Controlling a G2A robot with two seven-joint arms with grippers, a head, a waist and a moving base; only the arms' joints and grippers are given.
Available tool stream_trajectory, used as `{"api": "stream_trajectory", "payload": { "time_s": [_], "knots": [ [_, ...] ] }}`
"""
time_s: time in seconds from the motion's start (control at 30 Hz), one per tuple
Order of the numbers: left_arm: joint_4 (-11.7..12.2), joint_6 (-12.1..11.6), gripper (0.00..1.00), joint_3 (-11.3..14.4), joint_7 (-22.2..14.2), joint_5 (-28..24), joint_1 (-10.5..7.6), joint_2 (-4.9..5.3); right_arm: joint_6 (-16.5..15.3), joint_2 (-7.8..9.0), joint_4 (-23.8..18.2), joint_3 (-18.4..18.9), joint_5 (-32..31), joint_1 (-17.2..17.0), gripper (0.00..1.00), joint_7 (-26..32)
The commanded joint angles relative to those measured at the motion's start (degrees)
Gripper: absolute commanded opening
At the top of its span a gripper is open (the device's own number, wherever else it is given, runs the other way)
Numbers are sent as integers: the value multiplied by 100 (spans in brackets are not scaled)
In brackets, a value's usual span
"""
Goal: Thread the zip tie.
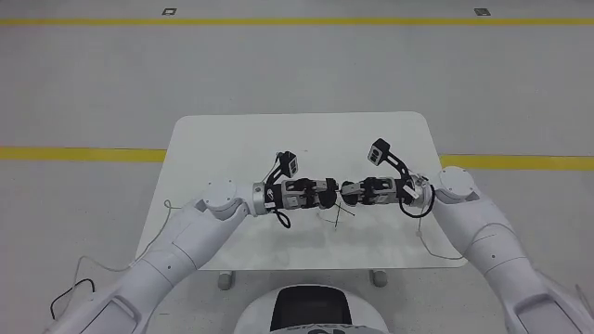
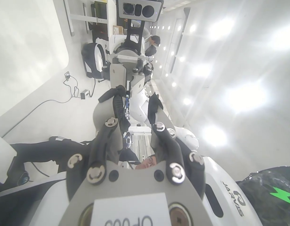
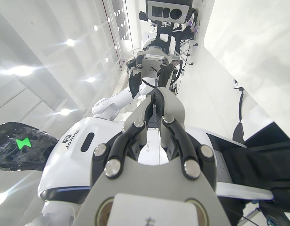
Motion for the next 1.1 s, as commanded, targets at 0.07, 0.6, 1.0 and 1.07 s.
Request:
{"api": "stream_trajectory", "payload": {
  "time_s": [0.07, 0.6, 1.0, 1.07],
  "knots": [
    [-1, 16, 19, 9, -4, 40, -9, -5, 1, -2, 30, -27, -3, 22, 0, 0],
    [31, 76, 10, 28, 9, 120, -18, -25, -17, -33, 57, -84, -5, 57, 0, 0],
    [40, 91, 8, 34, 5, 147, -23, -39, -27, -19, 47, -125, -5, 68, 0, 0],
    [47, 95, 6, 33, 11, 143, -21, -42, -31, -16, 46, -131, 2, 68, 0, 0]
  ]
}}
